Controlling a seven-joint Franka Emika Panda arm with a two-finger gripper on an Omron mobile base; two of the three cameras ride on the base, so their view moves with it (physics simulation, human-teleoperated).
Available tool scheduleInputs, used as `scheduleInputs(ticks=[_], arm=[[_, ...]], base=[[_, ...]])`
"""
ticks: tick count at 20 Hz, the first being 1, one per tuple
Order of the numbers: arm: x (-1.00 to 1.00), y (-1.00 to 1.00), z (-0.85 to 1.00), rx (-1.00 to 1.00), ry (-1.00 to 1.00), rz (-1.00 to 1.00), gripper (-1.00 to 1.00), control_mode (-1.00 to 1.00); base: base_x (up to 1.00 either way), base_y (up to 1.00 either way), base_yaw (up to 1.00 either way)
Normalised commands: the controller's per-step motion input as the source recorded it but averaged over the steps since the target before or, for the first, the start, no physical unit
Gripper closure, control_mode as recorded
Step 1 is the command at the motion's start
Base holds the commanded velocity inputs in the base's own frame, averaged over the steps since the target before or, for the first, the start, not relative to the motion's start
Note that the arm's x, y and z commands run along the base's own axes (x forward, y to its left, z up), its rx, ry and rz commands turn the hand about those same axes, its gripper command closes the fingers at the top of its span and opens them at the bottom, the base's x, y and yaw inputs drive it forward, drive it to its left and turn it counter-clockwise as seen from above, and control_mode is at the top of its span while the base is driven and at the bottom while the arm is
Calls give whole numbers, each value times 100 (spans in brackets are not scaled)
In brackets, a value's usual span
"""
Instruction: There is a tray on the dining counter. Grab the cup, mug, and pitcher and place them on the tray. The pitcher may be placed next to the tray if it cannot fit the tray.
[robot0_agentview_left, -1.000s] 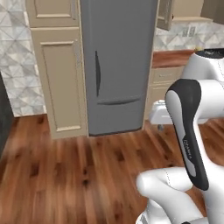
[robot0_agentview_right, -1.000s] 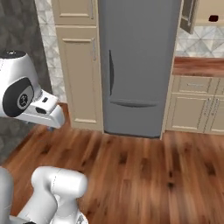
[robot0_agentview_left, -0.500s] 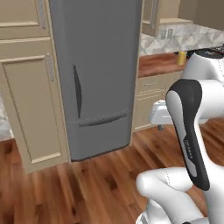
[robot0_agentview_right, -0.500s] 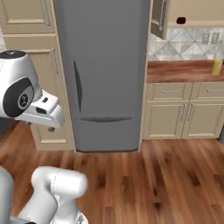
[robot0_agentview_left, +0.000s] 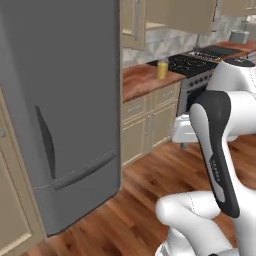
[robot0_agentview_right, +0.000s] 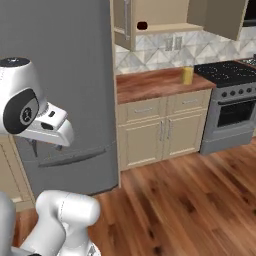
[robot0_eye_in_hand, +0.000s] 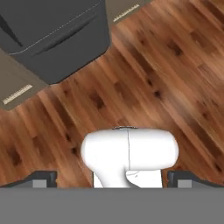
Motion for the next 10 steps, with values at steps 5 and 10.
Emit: scheduleInputs(ticks=[5, 10], arm=[[0, 0, 0, 0, 0, 0, -100, 100], [0, 0, 0, 0, 0, 0, -100, 100]], base=[[97, 0, -54], [100, 0, -53]])
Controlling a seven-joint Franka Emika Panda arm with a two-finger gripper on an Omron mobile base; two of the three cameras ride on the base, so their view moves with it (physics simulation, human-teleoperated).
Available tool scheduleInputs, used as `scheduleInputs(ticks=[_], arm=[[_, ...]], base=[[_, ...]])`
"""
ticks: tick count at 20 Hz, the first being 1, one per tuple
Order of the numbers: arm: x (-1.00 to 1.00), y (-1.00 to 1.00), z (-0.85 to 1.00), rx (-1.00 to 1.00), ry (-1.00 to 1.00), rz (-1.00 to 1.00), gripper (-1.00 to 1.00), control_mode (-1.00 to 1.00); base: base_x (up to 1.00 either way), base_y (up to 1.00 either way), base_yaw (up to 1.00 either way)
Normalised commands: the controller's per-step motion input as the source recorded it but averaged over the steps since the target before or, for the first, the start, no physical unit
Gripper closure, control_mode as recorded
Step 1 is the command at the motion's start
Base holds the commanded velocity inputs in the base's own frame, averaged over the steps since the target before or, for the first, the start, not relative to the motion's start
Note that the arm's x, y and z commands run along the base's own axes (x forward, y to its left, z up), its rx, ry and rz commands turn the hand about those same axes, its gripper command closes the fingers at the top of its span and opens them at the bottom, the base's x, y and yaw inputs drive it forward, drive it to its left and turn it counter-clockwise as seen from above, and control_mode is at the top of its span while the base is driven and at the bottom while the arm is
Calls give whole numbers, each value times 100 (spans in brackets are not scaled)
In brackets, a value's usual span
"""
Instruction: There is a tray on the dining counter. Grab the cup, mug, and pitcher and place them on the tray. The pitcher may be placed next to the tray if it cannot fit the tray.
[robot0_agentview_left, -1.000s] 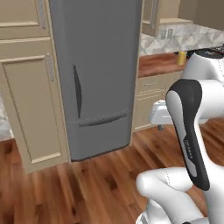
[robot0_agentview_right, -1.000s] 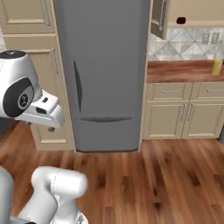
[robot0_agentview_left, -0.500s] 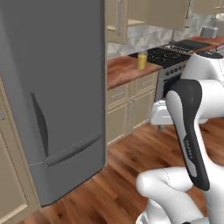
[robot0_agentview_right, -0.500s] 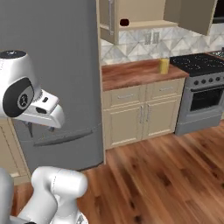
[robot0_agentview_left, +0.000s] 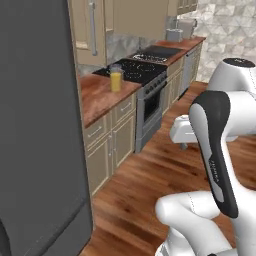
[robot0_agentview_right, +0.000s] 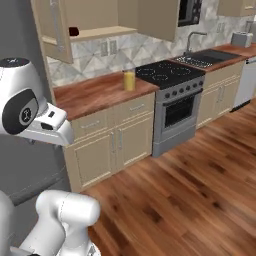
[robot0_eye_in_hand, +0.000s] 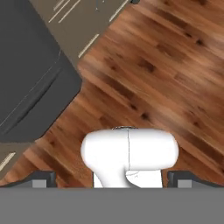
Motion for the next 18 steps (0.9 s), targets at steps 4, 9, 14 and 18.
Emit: scheduleInputs(ticks=[4, 9, 14, 18], arm=[[0, 0, 0, 0, 0, 0, -100, 100], [0, 0, 0, 0, 0, 0, -100, 100], [0, 0, 0, 0, 0, 0, -100, 100], [0, 0, 0, 0, 0, 0, -100, 100]], base=[[97, 0, -53], [90, 0, -50], [94, 1, -41], [100, 20, -12]])
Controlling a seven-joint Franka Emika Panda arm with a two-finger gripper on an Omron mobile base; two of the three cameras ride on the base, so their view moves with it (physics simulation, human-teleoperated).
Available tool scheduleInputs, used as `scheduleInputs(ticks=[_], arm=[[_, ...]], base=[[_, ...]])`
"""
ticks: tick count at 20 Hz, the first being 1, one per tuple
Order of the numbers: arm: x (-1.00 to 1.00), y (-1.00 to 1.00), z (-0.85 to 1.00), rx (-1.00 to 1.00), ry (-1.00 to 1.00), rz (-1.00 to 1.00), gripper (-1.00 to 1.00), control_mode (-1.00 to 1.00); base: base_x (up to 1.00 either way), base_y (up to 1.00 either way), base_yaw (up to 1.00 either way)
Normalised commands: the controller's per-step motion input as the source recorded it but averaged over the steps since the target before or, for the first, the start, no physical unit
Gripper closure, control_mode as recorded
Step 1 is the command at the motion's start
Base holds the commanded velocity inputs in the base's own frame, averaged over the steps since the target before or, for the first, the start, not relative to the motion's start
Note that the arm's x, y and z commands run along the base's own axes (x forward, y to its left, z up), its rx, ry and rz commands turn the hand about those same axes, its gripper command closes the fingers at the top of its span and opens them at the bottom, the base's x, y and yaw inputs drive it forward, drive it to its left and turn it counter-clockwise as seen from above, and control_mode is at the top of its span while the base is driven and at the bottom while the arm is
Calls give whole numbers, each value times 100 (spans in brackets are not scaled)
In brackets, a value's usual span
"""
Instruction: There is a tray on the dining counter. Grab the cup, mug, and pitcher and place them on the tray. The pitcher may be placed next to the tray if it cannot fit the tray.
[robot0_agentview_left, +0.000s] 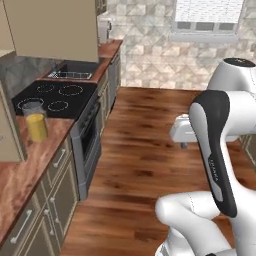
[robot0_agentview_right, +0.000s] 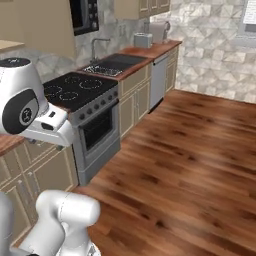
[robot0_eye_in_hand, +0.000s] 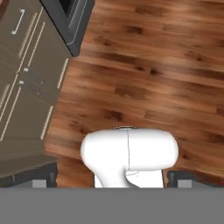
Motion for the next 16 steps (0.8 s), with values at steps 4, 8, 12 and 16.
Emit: scheduleInputs(ticks=[4, 8, 12, 16], arm=[[0, 0, 0, 0, 0, 0, -100, 100], [0, 0, 0, 0, 0, 0, -100, 100], [0, 0, 0, 0, 0, 0, -100, 100], [0, 0, 0, 0, 0, 0, -100, 100]], base=[[100, 14, 12], [87, 17, 53], [67, 12, 64], [51, 11, 69]])
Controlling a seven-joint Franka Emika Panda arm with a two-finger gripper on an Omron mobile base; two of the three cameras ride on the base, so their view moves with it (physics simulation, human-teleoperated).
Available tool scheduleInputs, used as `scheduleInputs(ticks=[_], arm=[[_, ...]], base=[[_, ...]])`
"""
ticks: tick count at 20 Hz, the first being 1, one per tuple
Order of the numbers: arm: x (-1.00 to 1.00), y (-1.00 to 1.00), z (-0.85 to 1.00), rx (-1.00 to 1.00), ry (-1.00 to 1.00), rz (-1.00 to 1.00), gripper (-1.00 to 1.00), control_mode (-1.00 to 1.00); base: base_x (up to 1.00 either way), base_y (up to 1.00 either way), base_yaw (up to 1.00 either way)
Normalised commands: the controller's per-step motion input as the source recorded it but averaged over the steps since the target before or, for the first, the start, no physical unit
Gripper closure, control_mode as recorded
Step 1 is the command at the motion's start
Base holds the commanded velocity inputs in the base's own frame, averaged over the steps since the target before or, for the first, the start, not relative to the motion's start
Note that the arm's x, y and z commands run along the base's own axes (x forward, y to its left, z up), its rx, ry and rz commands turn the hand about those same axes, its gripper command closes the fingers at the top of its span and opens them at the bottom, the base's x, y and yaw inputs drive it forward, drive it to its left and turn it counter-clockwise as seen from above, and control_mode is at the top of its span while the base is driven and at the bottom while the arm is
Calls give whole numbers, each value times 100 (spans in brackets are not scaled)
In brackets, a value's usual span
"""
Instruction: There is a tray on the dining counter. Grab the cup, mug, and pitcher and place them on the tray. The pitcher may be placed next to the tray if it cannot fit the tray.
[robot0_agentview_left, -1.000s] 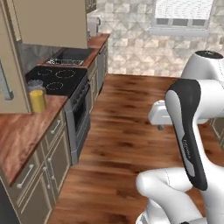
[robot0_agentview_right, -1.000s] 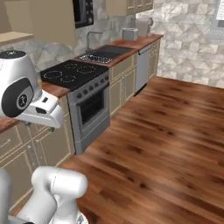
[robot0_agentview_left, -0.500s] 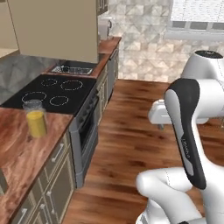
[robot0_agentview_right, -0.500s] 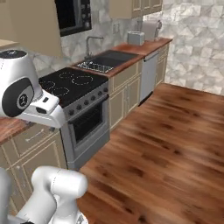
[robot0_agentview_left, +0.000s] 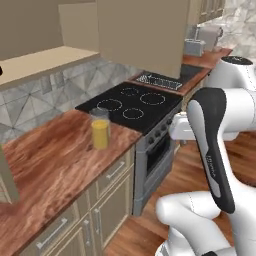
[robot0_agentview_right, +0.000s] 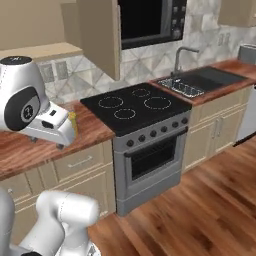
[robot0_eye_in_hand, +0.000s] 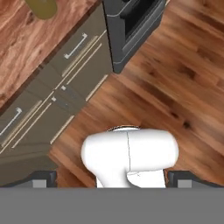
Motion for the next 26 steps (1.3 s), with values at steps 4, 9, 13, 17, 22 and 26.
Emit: scheduleInputs(ticks=[4, 9, 13, 17, 22, 26], arm=[[0, 0, 0, 0, 0, 0, -100, 100], [0, 0, 0, 0, 0, 0, -100, 100], [0, 0, 0, 0, 0, 0, -100, 100], [0, 0, 0, 0, 0, 0, -100, 100], [0, 0, 0, 0, 0, 0, -100, 100], [0, 0, 0, 0, 0, 0, -100, 100]], base=[[36, 11, 72], [38, 10, 53], [37, 5, 38], [36, 5, 34], [38, 6, 34], [44, 1, 34]])
